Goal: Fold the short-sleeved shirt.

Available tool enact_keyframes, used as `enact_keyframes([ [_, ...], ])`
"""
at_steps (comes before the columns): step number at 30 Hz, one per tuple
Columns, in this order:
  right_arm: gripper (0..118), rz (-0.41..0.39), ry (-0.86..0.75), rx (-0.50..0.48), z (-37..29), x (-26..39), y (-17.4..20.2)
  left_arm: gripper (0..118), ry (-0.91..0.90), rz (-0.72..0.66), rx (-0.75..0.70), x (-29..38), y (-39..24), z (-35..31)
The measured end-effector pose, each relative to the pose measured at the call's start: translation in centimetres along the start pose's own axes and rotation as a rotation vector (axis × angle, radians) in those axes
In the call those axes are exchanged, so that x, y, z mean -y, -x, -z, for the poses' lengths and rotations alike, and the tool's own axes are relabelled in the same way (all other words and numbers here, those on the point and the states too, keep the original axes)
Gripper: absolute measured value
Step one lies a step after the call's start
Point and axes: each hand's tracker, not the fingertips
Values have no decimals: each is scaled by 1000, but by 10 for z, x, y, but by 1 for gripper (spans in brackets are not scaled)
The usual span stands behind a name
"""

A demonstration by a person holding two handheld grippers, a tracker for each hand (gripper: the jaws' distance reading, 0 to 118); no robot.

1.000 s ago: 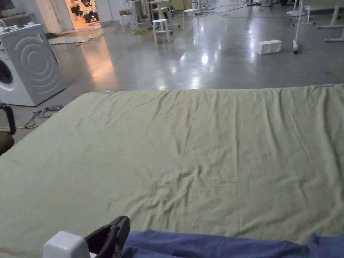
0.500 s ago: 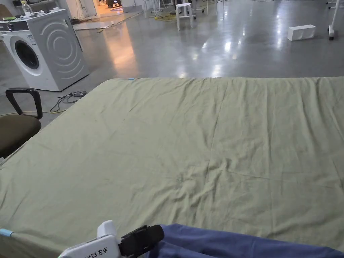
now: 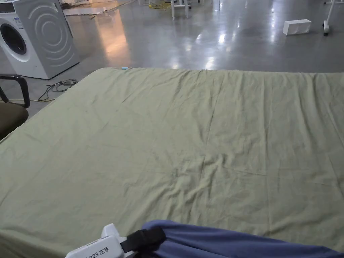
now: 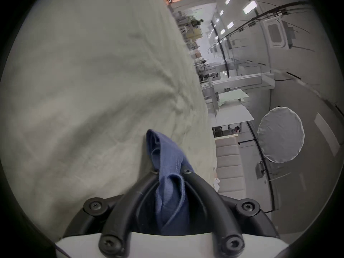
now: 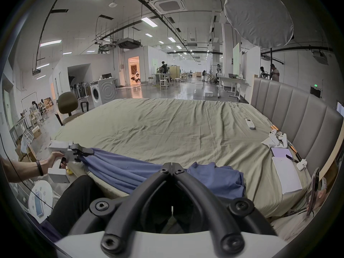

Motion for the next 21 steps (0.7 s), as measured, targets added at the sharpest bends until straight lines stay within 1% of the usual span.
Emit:
enact_keyframes([
  [2, 0, -14, 0, -5, -1, -1, 0, 11, -9, 32, 15, -8, -6, -13],
  [4, 0, -16, 4, -6, 0, -1, -3, 11, -59, 59, 7, -25, -17, -32],
  [5, 0, -16, 5, -6, 0, 0, -4, 11, -123, 25, 21, -36, -22, -46],
  [6, 0, -11, 4, -3, -1, 1, -6, 11, -175, 29, 44, -49, -26, -61],
  [7, 0, 0, -1, -2, -1, 3, -8, 11, -221, 111, 7, -60, -35, -74],
  [8, 0, 17, -5, -7, -2, 6, -10, 11, -216, 240, -71, -71, -47, -84],
  [10, 0, 56, 0, -20, 0, 11, -15, 11, -156, 377, -208, -81, -71, -92],
  [11, 0, 67, 3, -20, 1, 14, -16, 11, -146, 427, -200, -78, -84, -92],
  [14, 0, 82, 9, -8, 2, 20, -15, 11, -113, 504, -93, -46, -127, -79],
  [16, 0, 97, -3, -8, -2, 23, -15, 11, -60, 545, -75, -8, -154, -51],
  [17, 0, 103, -10, -13, -4, 23, -15, 11, -33, 570, -55, -2, -150, -40],
  [18, 0, 103, -17, -15, -7, 23, -15, 11, 5, 590, -46, 20, -157, -22],
  [21, 0, 69, -28, 9, -17, 22, -14, 11, 102, 628, -58, 80, -169, 33],
])
